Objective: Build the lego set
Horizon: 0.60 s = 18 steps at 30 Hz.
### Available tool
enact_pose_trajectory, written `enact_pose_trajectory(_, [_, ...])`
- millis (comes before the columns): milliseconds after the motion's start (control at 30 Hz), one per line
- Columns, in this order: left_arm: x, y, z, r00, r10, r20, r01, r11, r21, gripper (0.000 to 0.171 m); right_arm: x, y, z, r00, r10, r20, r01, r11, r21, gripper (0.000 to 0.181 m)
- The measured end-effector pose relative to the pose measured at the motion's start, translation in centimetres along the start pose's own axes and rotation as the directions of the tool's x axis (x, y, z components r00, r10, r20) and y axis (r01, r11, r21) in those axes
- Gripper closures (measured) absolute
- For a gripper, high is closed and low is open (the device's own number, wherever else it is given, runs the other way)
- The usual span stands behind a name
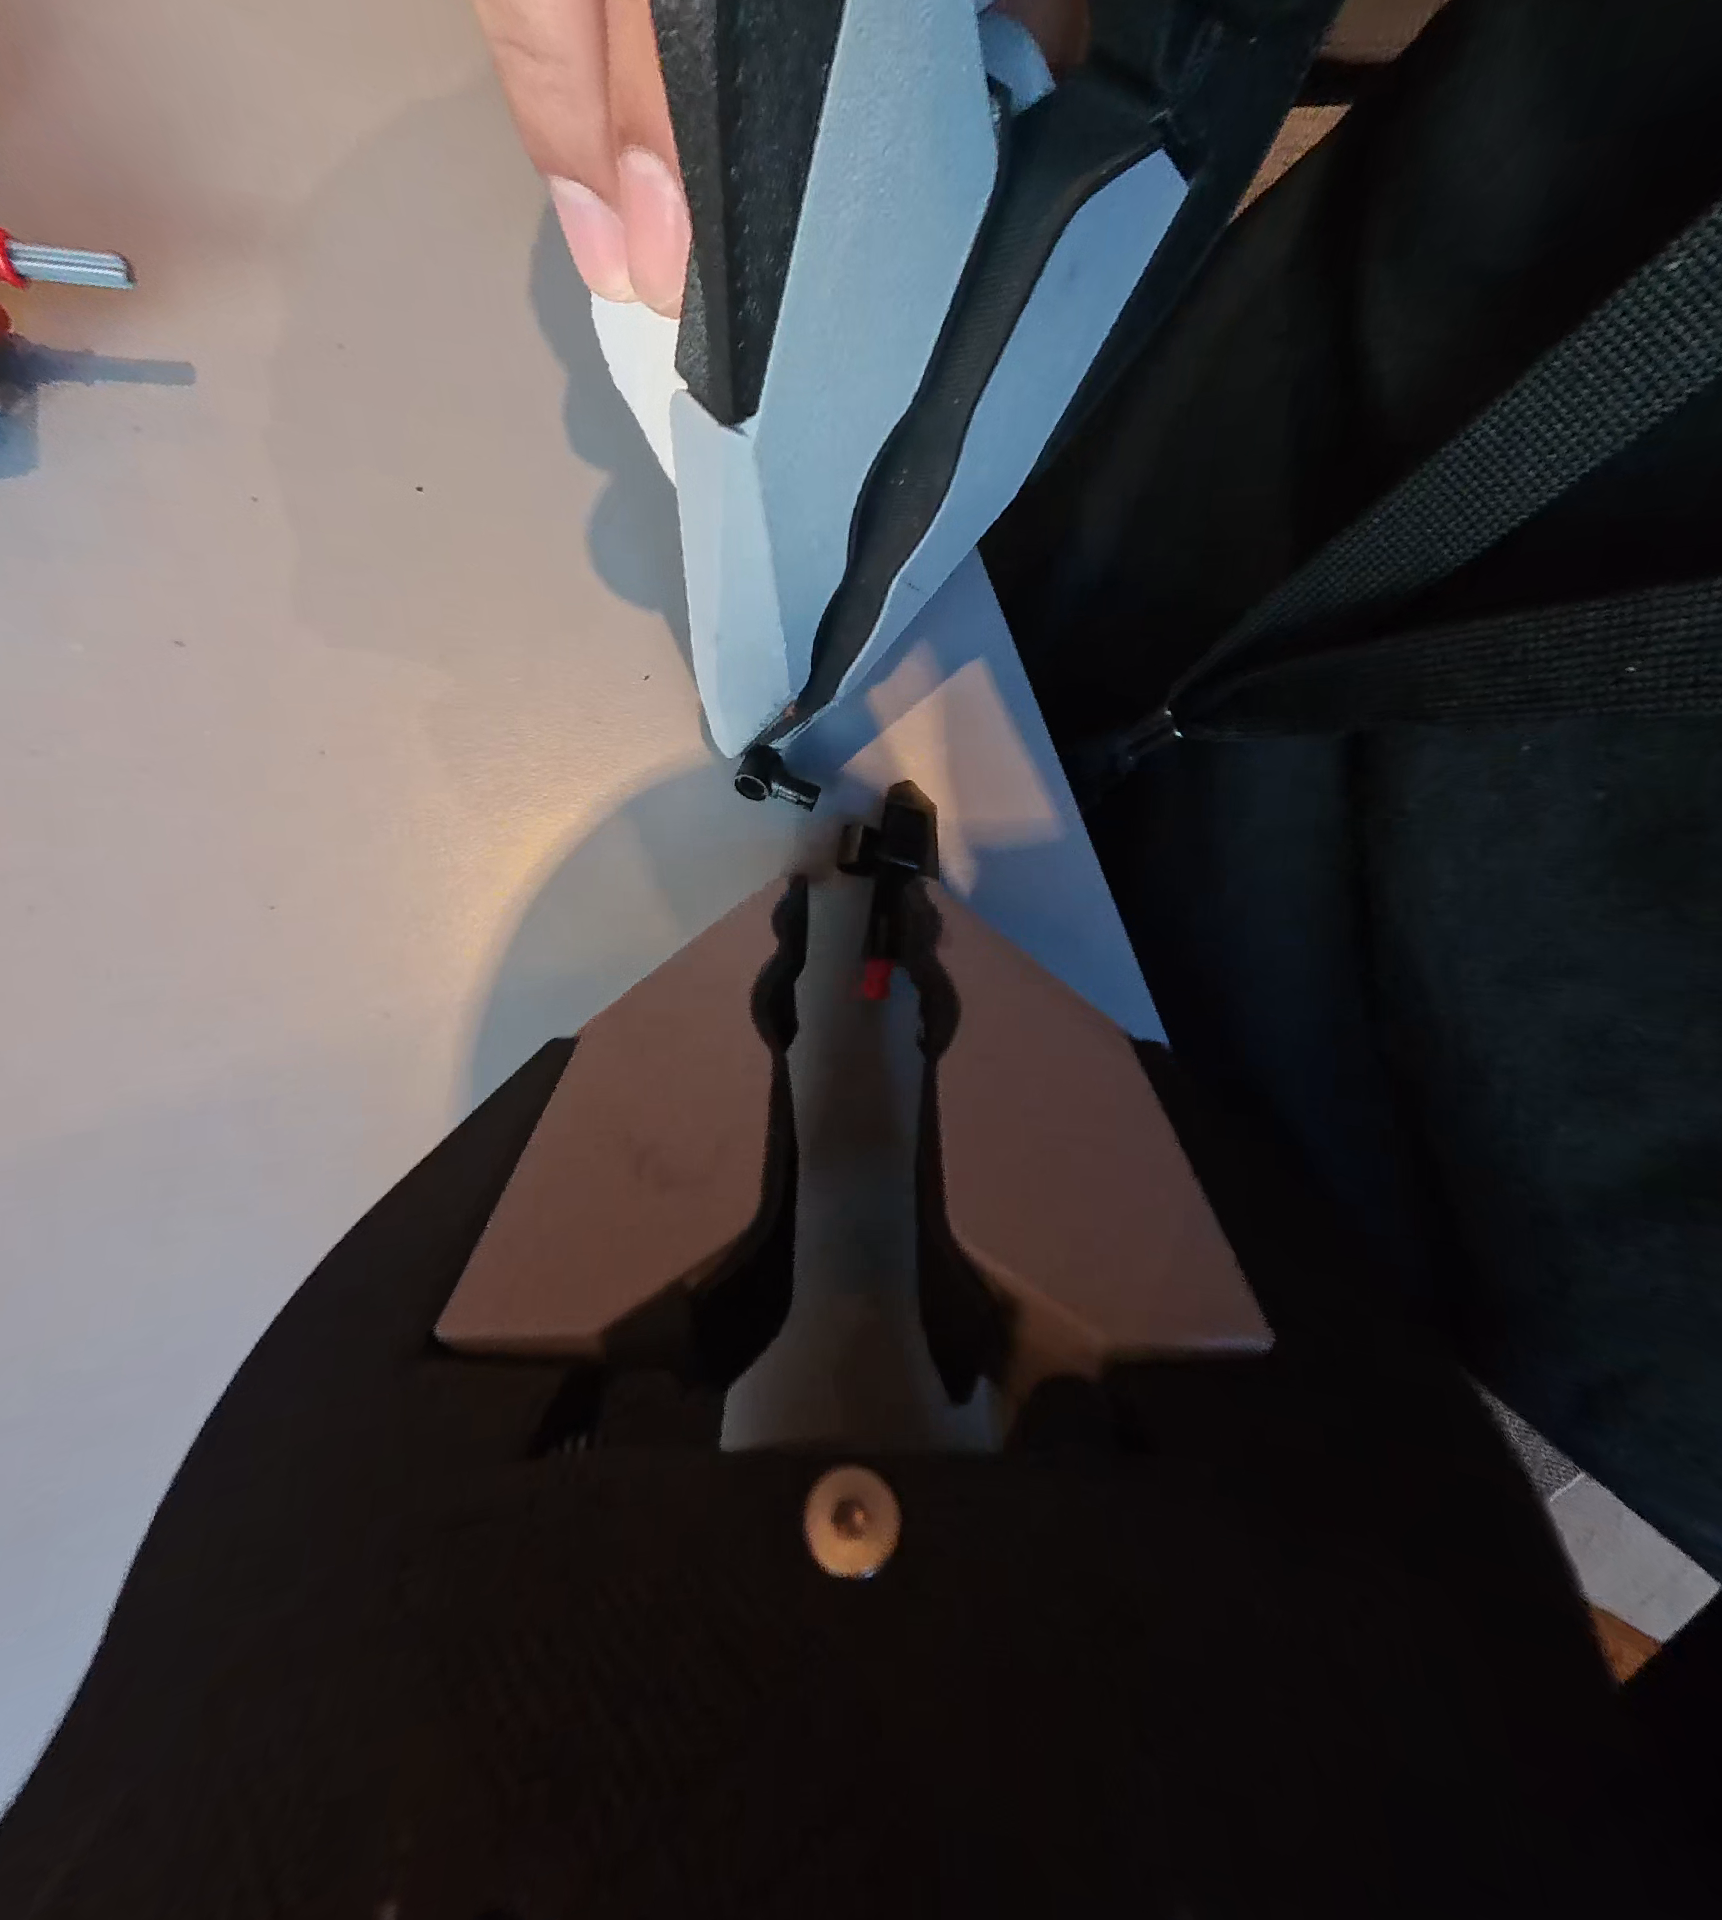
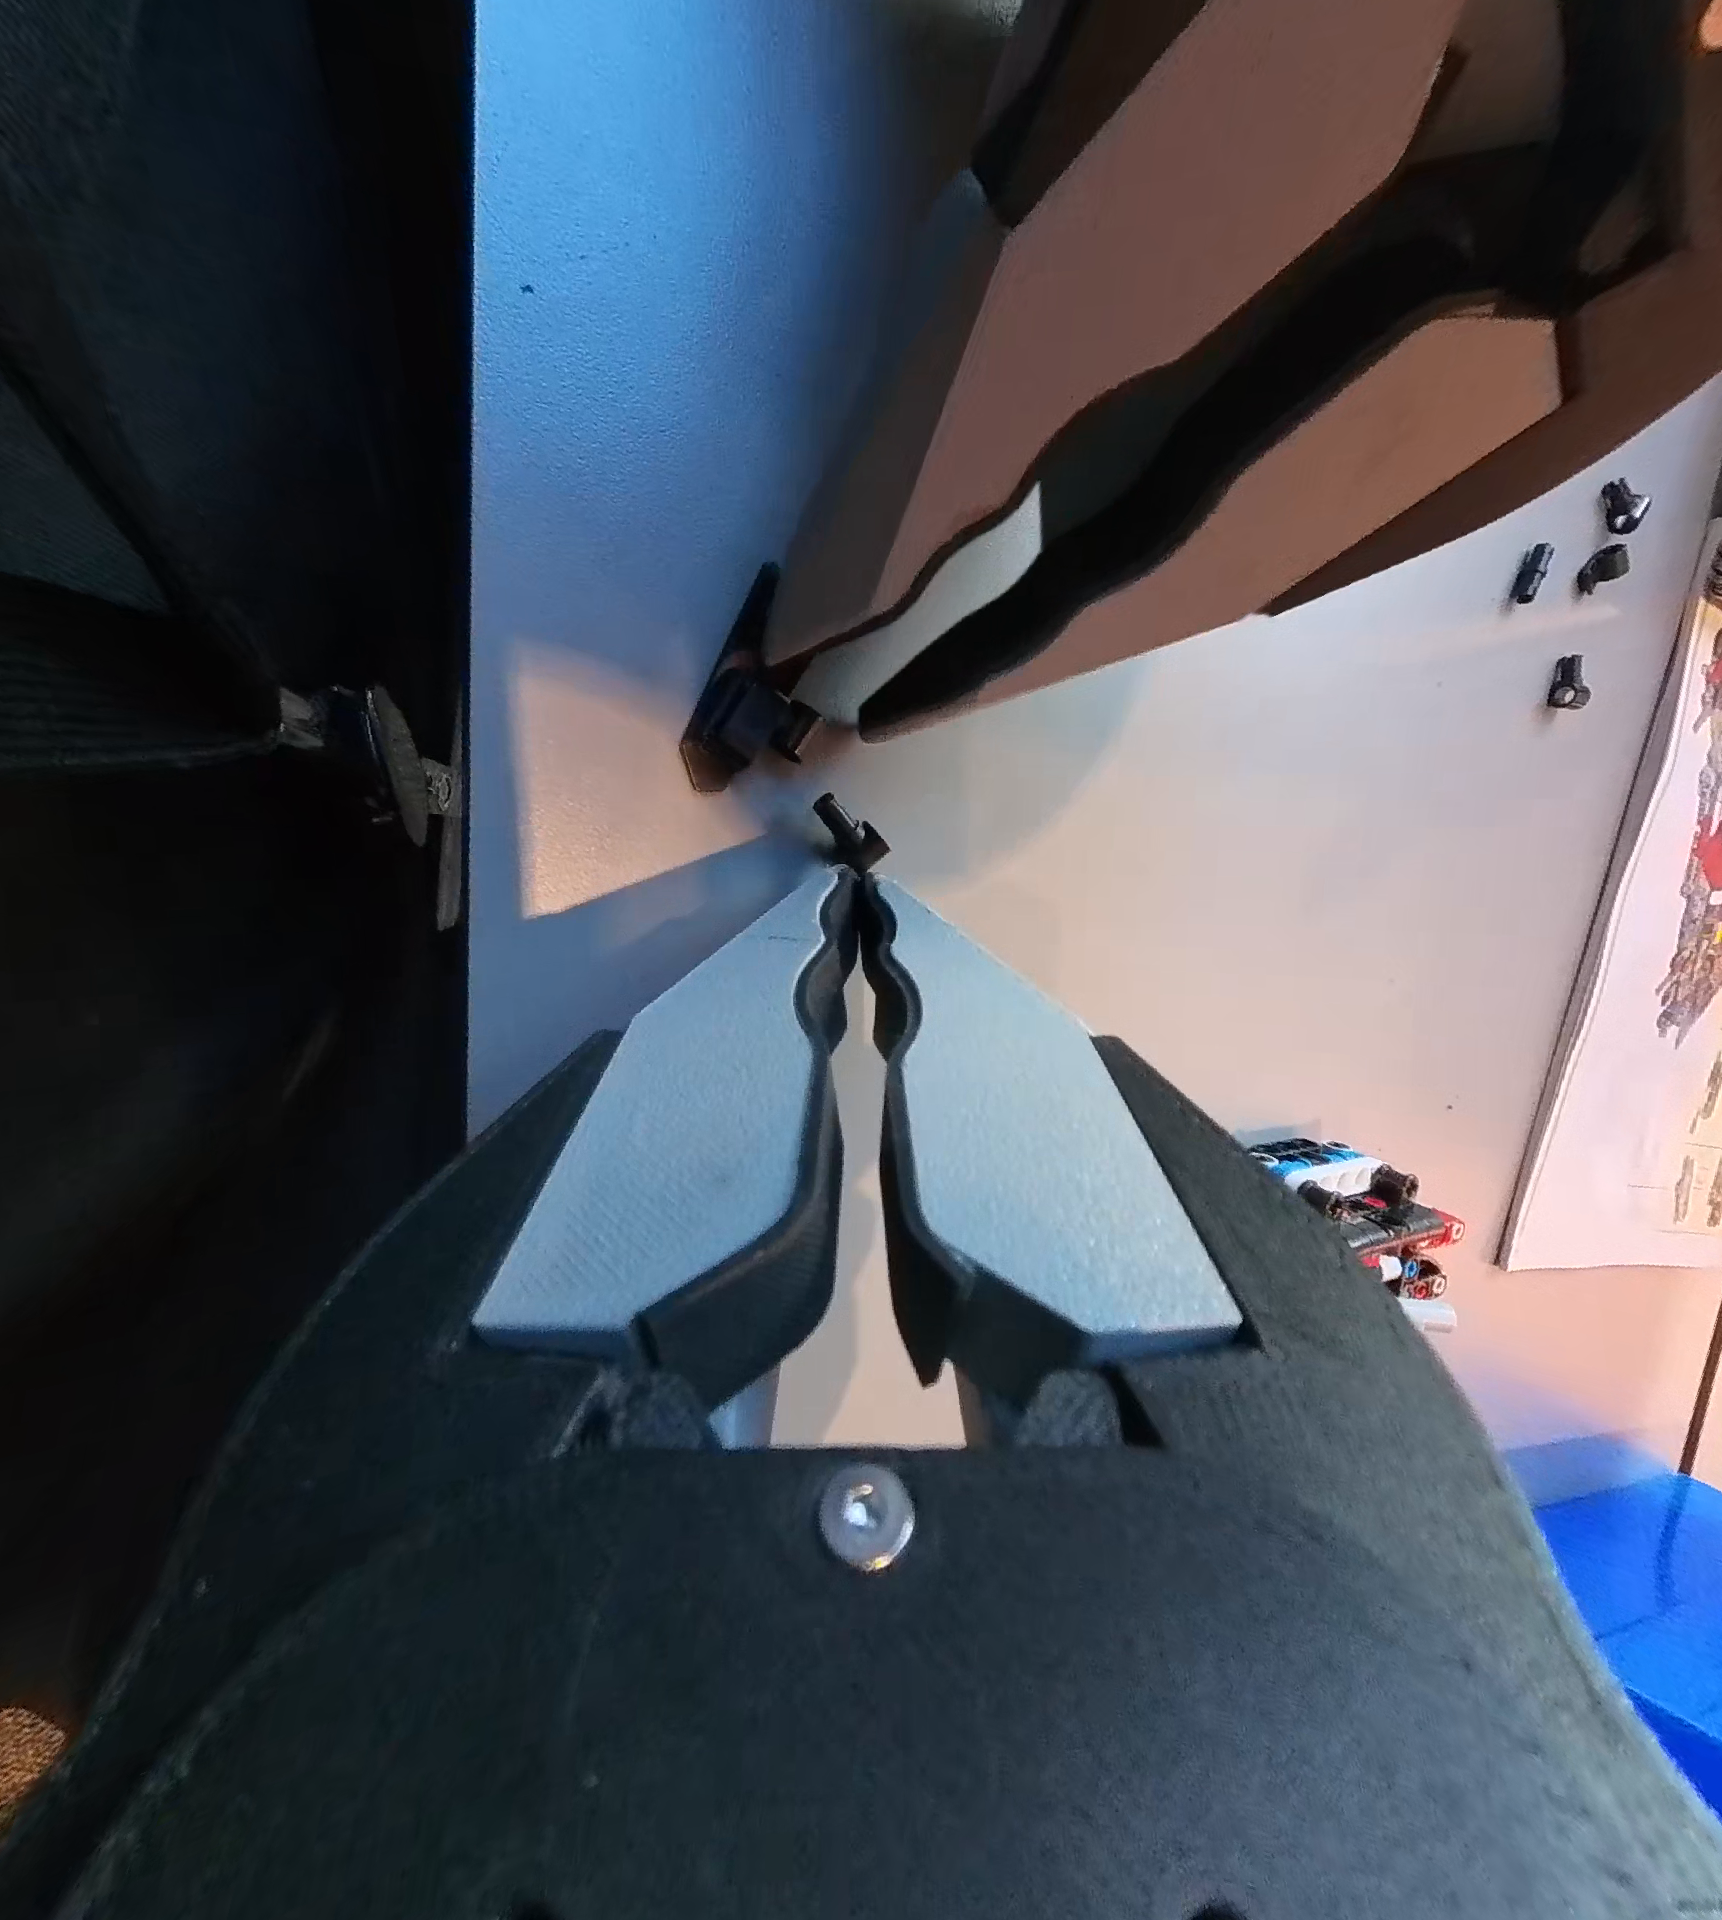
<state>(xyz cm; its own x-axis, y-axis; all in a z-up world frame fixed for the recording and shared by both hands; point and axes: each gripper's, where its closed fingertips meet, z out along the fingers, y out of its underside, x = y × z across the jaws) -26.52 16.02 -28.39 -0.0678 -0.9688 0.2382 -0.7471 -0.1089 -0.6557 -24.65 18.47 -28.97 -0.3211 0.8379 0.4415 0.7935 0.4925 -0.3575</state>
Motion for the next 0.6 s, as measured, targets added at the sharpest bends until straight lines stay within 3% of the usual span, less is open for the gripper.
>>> enact_pose_trajectory(233, [0.71, -0.06, 0.07, 1.0, 0.025, -0.018, -0.025, 1.0, -0.009, 0.151, -0.22, -0.44, -0.17, 1.0, -0.009, 0.003, 0.009, 1.0, 0.008, 0.181])
enact_pose_trajectory(600, [0.41, 0.0, 0.61, 0.995, 0.082, 0.06, -0.081, 0.996, -0.027, 0.16, -0.74, -0.61, -0.08, 0.998, -0.061, 0.011, 0.061, 0.998, -0.024, 0.181])
